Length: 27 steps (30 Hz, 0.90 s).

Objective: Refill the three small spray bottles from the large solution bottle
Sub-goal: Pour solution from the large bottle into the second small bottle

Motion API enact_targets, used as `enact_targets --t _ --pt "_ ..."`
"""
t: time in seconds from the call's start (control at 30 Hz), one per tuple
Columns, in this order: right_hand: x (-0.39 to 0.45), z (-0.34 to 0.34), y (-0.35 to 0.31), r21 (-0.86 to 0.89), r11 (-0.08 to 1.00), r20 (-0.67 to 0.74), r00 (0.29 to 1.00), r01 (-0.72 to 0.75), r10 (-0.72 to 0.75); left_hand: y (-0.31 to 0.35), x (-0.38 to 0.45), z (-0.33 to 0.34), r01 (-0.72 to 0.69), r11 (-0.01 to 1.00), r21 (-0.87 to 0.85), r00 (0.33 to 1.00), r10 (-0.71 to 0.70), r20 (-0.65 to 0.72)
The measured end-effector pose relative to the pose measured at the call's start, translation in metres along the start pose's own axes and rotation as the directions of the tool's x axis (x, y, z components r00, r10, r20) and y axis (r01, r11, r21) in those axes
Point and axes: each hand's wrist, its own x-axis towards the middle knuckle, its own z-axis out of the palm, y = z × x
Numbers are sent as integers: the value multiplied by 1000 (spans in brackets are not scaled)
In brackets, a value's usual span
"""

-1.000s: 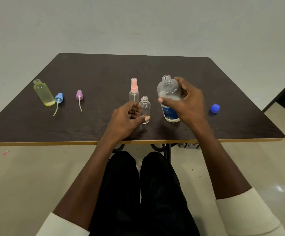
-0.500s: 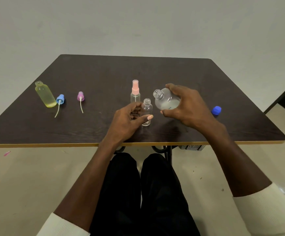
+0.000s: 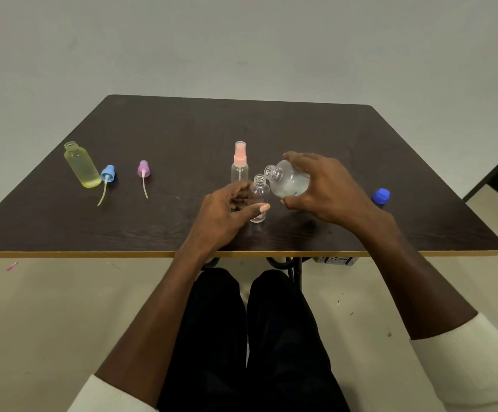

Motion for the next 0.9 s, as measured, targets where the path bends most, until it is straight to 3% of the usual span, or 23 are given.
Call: enact_targets --t 0.9 --pt "8 -11 -7 -95 993 40 997 64 -61 3 -2 -1 13 1000 -10 1000 -13 10"
